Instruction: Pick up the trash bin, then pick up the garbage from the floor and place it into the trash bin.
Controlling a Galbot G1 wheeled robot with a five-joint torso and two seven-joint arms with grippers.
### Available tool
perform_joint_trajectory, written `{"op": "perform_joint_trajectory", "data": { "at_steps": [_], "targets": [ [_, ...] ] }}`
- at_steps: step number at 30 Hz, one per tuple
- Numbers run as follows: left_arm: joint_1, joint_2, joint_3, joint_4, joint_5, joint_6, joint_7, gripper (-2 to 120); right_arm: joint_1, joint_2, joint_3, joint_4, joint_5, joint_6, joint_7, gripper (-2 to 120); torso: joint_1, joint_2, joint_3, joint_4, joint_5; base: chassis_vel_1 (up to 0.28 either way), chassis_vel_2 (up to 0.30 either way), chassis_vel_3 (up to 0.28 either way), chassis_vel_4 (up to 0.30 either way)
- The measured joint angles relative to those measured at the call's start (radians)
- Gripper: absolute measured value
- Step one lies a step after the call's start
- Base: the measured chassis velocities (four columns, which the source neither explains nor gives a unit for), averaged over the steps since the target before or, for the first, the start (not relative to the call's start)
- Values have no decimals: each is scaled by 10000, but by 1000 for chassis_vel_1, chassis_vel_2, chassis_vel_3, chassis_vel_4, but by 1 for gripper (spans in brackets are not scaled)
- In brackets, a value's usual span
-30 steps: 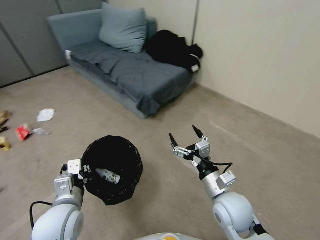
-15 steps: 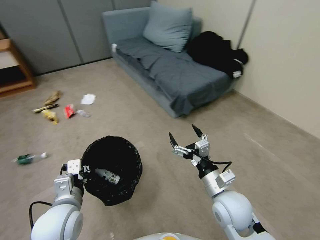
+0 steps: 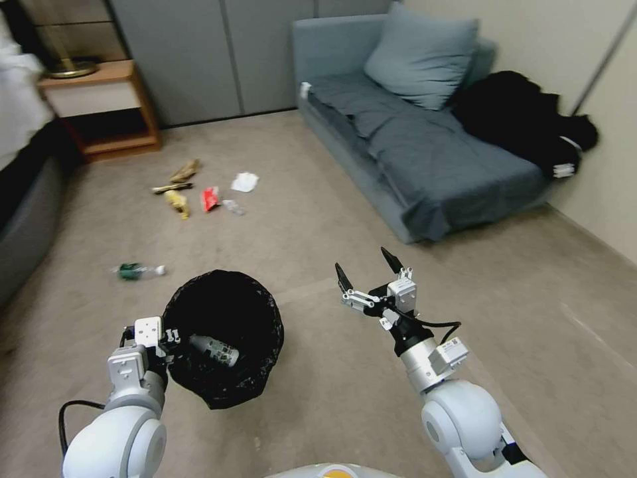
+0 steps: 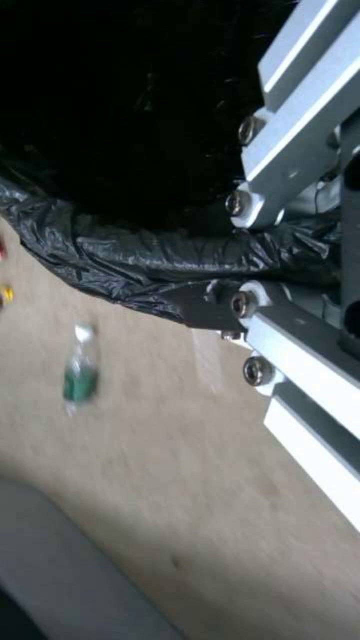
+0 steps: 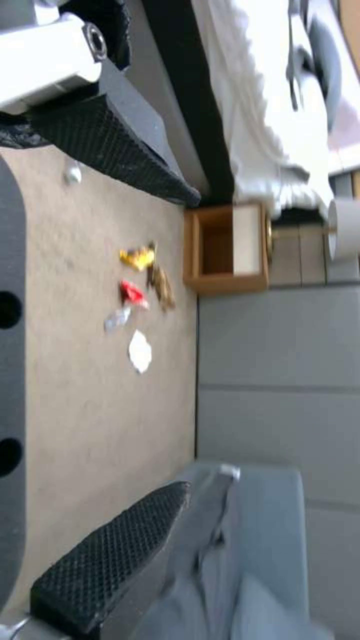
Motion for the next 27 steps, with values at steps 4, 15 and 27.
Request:
{"op": "perform_joint_trajectory", "data": {
  "at_steps": [4, 15, 27],
  "targets": [
    [3, -9, 0, -8, 8, 0, -1, 1, -16, 15, -7, -1, -11, 2, -1, 100, 0, 0, 0, 0, 0, 127, 123, 129, 124],
    [13, -49, 30, -8, 35, -4, -22, 1, -68, 11, 7, 43, -52, 6, -33, 100, 0, 0, 0, 3, 0, 87, 86, 82, 83],
    [39, -61, 41, -26, 55, -15, -21, 1, -185, 18, 53, 93, -145, 108, -153, 100, 0, 0, 0, -2, 0, 0, 0, 0, 0]
  ]
}}
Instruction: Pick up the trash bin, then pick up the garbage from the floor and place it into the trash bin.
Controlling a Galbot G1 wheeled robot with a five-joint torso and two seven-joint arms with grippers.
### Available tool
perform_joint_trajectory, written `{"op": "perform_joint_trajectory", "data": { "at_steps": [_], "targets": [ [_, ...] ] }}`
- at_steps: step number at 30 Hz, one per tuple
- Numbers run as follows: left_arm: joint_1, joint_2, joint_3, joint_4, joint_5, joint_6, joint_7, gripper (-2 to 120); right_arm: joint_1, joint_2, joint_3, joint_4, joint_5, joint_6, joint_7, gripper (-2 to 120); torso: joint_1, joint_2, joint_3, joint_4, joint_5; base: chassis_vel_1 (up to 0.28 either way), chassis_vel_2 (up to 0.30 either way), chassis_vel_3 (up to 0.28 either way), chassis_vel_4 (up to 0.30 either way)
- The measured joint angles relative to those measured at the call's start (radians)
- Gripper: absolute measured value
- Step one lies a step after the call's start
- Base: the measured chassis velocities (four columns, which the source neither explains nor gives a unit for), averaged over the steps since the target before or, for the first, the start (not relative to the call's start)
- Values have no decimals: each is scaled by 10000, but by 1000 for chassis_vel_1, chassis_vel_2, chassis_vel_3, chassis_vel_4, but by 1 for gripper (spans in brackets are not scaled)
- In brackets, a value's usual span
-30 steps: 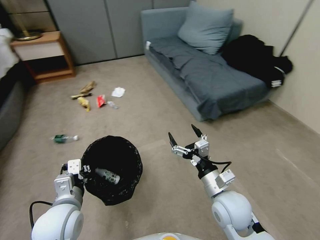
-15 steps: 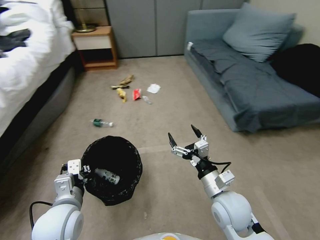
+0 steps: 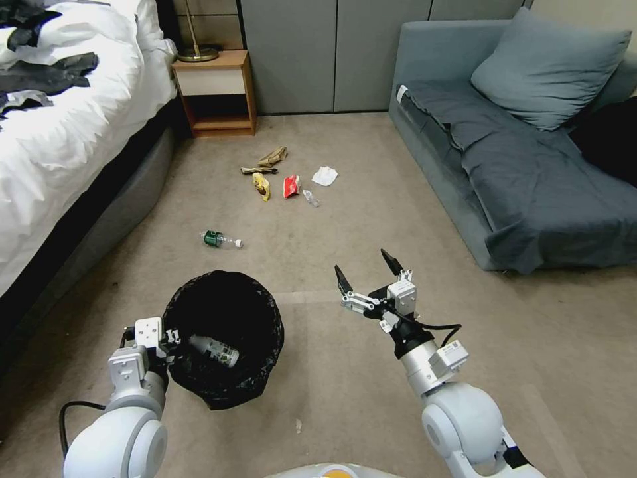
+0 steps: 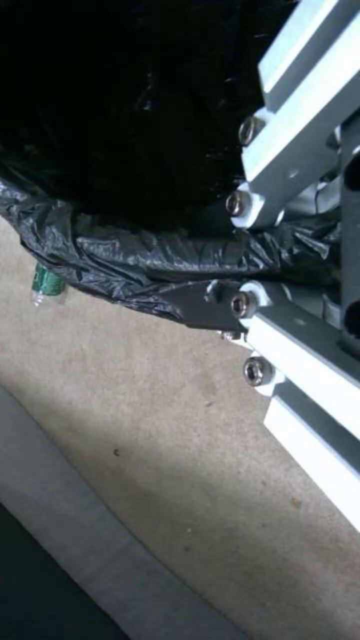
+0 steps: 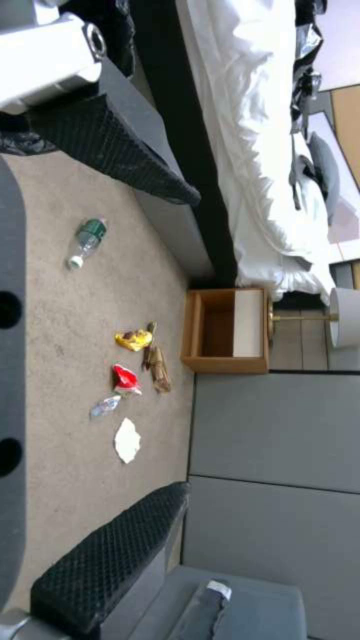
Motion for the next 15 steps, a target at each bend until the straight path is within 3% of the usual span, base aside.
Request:
{"op": "perform_joint_trajectory", "data": {
  "at_steps": [15],
  "targets": [
    [19, -3, -8, -12, 10, -29, 0, 1, -12, 0, 18, 52, -22, -86, 31, 100, 0, 0, 0, 1, 0, 0, 0, 0, 0]
  ]
}}
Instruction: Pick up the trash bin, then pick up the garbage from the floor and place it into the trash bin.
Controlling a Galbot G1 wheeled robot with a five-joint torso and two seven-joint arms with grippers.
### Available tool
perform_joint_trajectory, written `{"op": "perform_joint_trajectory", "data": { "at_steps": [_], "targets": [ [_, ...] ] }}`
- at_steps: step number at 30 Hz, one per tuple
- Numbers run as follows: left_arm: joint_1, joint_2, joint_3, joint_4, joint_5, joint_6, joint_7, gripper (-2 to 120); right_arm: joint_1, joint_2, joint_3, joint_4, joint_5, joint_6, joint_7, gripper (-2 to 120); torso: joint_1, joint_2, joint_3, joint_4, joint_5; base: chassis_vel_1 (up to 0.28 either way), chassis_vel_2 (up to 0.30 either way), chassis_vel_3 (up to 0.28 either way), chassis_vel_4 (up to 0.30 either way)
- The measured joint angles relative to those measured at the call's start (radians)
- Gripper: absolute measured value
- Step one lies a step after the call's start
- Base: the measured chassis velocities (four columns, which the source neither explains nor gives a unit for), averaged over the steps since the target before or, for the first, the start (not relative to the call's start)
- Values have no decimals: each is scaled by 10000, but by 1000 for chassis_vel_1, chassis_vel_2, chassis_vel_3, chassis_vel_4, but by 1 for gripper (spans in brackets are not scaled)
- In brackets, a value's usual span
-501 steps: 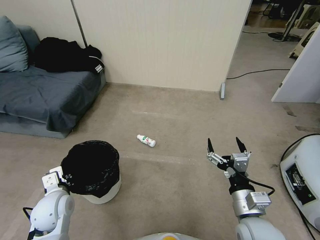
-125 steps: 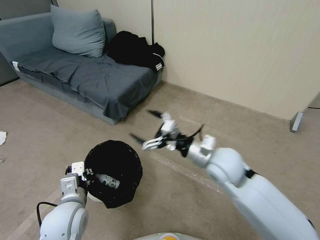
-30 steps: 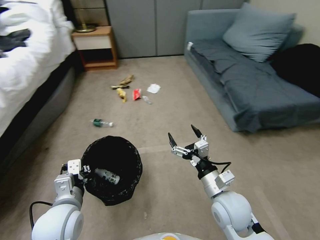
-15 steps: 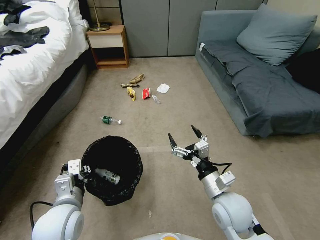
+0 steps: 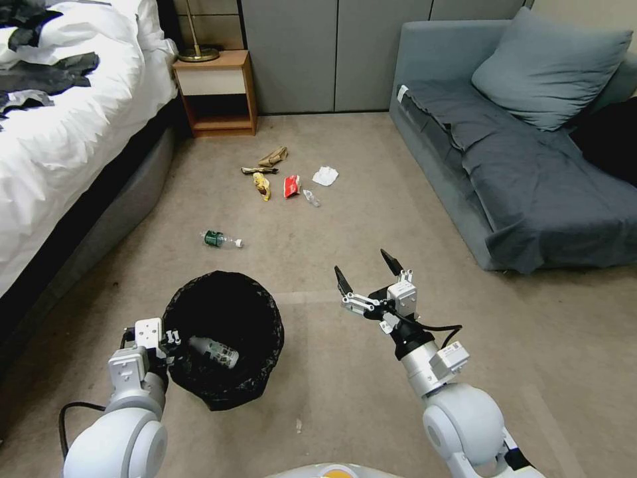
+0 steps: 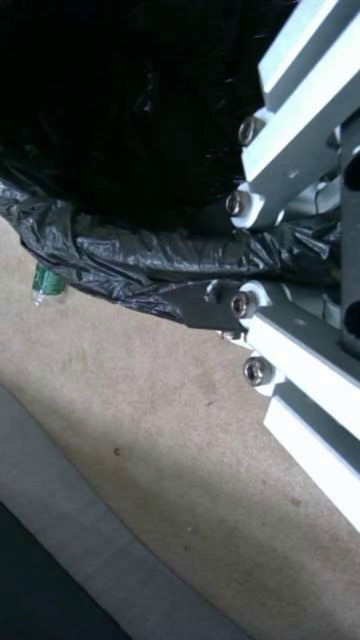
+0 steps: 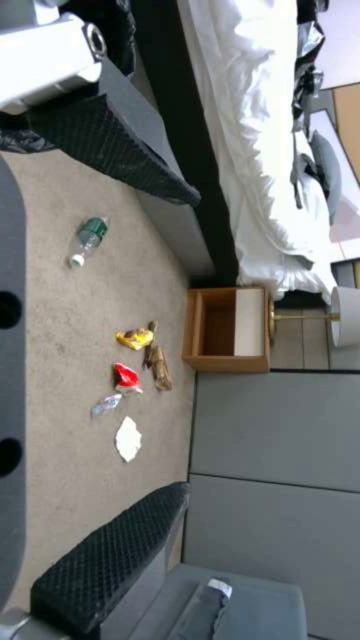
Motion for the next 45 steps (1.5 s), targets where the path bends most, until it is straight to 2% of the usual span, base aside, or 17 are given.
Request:
{"op": "perform_joint_trajectory", "data": {
  "at_steps": [9, 45],
  "targets": [
    [-4, 4, -8, 1, 7, -12, 1, 1, 16, -3, 20, -11, 0, 0, -46, 100, 0, 0, 0, 2, 0, -33, 36, 40, -38],
    [-85, 40, -20, 68, -1, -20, 10, 1, 123, -55, 37, -75, 84, -2, -71, 100, 0, 0, 0, 0, -1, -122, 122, 125, -124]
  ]
}}
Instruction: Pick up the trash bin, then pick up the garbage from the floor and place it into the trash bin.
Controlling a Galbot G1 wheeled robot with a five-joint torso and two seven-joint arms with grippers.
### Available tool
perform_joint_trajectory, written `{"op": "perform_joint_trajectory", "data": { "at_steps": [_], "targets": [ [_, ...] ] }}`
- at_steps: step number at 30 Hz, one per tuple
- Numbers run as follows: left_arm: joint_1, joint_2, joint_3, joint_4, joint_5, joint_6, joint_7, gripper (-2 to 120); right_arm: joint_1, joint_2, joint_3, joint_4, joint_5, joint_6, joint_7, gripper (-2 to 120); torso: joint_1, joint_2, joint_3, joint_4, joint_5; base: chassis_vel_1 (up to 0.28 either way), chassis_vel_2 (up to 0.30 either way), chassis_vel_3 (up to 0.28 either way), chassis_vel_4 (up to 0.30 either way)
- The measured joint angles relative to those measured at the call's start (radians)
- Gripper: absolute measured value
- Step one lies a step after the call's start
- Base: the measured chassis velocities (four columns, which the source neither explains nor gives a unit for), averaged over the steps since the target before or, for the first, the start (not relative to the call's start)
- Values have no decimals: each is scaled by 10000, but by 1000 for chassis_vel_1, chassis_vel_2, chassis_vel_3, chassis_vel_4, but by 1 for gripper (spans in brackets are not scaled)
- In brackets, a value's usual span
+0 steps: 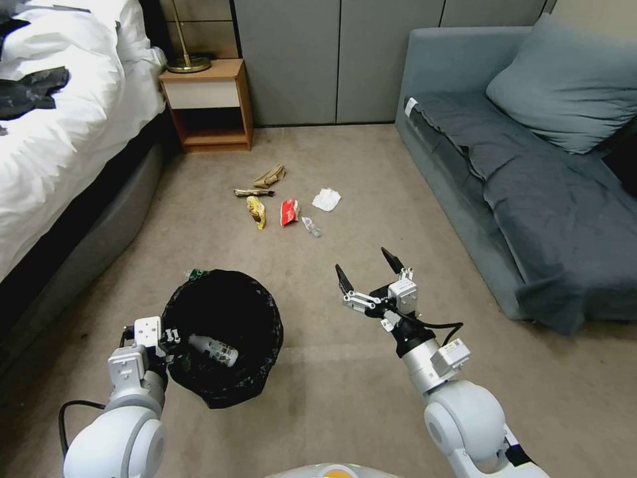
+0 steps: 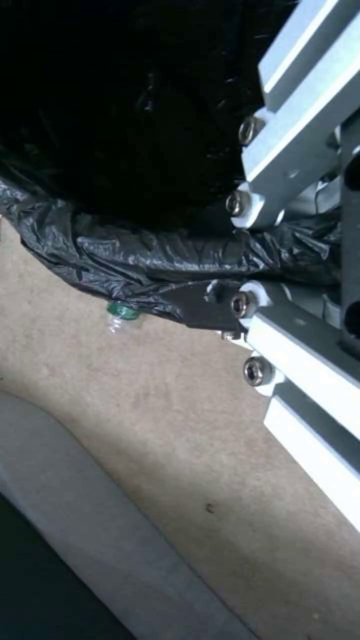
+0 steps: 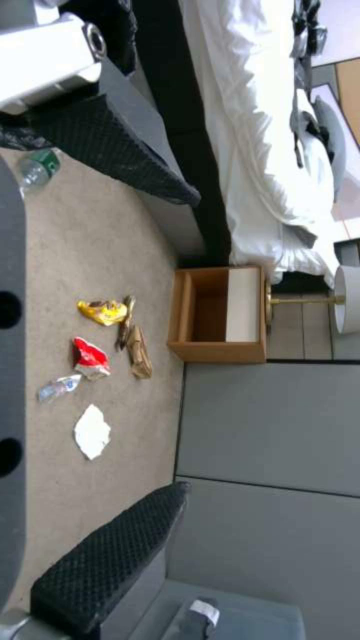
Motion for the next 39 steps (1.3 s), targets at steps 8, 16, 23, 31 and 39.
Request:
{"op": "perform_joint_trajectory", "data": {
  "at_steps": [8, 16, 23, 31, 39],
  "targets": [
    [-33, 4, 6, 56, -5, 0, 0, 1, 5, 8, -15, -44, 1, -7, -2, 100, 0, 0, 0, 0, 1, -111, 112, 106, -110],
    [-39, 7, 10, 64, -8, 0, 5, 1, 5, 16, -13, -51, 1, -10, -34, 100, 0, 0, 0, 0, 1, -134, 122, 137, -131],
    [-34, -4, 18, 66, -6, 0, 4, 1, -10, 23, -12, -51, 1, -12, -46, 100, 0, 0, 0, 0, 1, -143, 145, 144, -145],
    [-20, -6, 6, 36, -5, -1, 5, 1, -30, 11, 6, -29, 0, -13, -80, 100, 0, 0, 0, 0, 1, -156, 155, 146, -156],
    [-14, 0, -11, 11, -4, -6, 7, 1, -43, -6, 1, -22, -4, -11, -101, 100, 0, 0, 0, -1, 1, -150, 148, 144, -150]
  ]
}}
